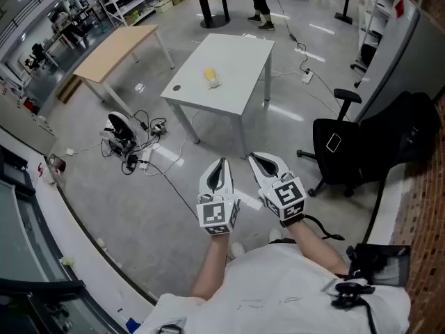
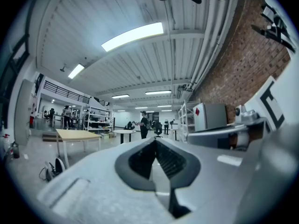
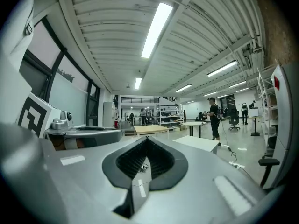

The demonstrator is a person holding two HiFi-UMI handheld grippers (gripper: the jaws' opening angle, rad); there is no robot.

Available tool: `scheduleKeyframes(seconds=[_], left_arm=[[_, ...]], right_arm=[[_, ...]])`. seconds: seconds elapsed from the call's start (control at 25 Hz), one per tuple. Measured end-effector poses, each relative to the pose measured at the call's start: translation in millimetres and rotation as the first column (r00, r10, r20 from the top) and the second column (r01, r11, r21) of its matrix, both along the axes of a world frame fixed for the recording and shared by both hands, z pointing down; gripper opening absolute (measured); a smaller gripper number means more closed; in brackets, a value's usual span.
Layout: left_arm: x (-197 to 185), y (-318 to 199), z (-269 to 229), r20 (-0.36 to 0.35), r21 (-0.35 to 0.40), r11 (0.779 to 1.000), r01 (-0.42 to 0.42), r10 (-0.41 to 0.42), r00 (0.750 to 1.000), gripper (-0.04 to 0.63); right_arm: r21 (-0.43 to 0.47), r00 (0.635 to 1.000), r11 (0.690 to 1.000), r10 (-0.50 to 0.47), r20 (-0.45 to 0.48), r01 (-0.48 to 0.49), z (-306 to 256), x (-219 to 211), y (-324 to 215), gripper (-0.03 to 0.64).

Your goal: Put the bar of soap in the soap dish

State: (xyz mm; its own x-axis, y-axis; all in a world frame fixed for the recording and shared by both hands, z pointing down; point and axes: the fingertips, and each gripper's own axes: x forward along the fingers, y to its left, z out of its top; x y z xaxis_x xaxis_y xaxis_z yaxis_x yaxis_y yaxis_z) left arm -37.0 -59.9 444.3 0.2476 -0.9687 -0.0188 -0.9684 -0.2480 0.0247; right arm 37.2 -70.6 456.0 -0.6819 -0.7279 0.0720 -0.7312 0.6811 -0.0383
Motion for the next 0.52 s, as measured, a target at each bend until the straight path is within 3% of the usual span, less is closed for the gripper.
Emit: scheduleKeyframes(seconds=[0.28,0.52], left_arm=[[-14.4,-1.4,-17.1,-0.011,0.012,1.0,0.021,-0.021,1.0,0.002],[-53.6,-2.1,-12.9,-0.014,0.023,0.997,0.067,-0.067,0.998,0.002]], right_arm=[[-0.035,1.0,0.999,-0.007,0.007,0.007,1.7,-12.7,-15.6,0.009],[-0.01,0.999,0.999,-0.036,0.007,0.036,-12.8,-47.3,-32.6,0.009]])
